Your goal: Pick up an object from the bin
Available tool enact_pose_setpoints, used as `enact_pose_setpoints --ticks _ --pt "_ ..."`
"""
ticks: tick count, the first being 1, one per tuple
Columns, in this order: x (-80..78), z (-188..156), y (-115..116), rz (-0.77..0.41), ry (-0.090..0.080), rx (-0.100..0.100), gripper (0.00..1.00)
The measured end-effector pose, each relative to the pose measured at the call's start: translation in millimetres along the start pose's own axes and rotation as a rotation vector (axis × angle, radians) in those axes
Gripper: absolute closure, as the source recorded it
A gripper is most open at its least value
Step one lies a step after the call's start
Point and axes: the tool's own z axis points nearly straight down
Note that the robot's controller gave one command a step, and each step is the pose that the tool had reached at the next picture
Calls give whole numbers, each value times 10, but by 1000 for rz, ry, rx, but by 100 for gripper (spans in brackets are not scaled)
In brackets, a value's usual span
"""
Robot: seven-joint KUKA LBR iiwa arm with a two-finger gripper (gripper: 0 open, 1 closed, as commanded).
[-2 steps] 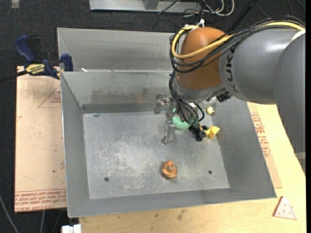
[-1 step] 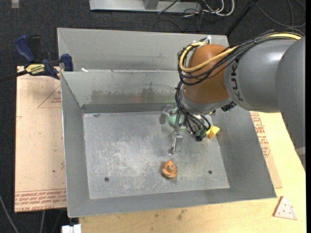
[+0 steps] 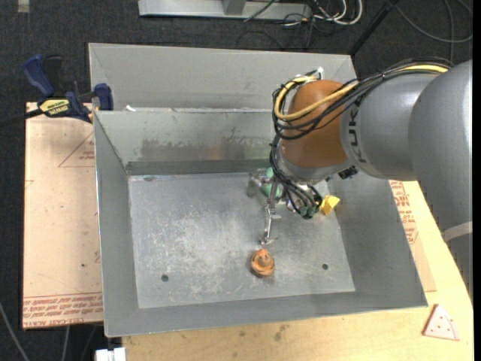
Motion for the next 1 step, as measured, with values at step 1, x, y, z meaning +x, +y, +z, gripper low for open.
enact_pose_setpoints --ticks 1 --pt "381 -28 -169 43 -1 -1 0"
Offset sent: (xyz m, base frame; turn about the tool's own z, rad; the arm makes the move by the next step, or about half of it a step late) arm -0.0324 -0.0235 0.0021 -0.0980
